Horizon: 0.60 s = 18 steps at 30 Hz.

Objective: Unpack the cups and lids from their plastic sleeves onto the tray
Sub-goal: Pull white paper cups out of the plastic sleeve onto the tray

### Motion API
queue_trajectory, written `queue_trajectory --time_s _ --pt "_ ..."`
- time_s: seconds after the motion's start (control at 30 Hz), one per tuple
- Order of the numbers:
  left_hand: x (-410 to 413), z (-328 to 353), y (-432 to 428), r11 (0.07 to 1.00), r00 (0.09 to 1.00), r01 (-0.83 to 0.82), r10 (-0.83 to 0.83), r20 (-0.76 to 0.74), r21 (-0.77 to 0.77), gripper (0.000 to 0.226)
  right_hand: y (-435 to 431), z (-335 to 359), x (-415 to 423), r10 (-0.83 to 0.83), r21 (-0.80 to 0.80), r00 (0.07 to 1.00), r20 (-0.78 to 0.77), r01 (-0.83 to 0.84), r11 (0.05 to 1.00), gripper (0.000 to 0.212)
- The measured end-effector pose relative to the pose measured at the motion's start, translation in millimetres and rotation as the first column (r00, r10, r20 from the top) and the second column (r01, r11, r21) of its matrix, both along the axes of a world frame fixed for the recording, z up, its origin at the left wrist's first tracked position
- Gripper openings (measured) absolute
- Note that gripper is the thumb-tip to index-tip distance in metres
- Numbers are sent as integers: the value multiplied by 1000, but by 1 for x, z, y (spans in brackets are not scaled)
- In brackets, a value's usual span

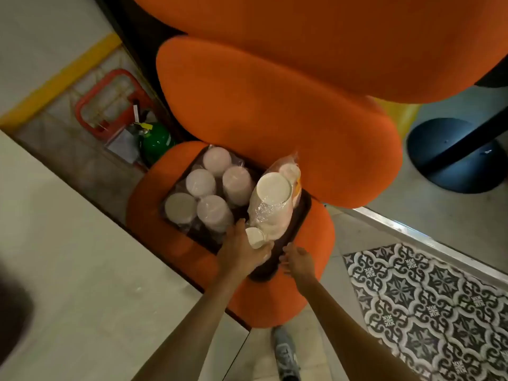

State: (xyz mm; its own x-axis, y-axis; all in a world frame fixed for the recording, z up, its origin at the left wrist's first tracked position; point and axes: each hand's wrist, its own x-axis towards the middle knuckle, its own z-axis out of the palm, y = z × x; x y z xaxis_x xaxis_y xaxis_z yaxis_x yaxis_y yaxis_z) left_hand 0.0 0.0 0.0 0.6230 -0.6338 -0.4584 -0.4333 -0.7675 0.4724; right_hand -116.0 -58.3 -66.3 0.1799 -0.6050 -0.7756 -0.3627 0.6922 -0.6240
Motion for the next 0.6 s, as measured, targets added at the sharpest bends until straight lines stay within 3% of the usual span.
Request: queue_trajectory --time_s 0.13,0.27,0.43,0.6 --pt "2 -13 -8 992 996 14 -25 87 124 79 0 -30 10 13 111 1000 10 -14 994 24" --pt "15 -15 -9 992 995 -10 -2 98 123 65 2 -55 22 10 158 1000 -2 -10 987 38" --pt "41 -8 -1 992 1000 -30 31 -5 123 62 -1 -82 44 6 229 1000 -3 -5 973 22" --pt "55 -9 7 992 998 -1 10 -62 128 69 3 -100 60 -44 291 999 10 39 956 42"
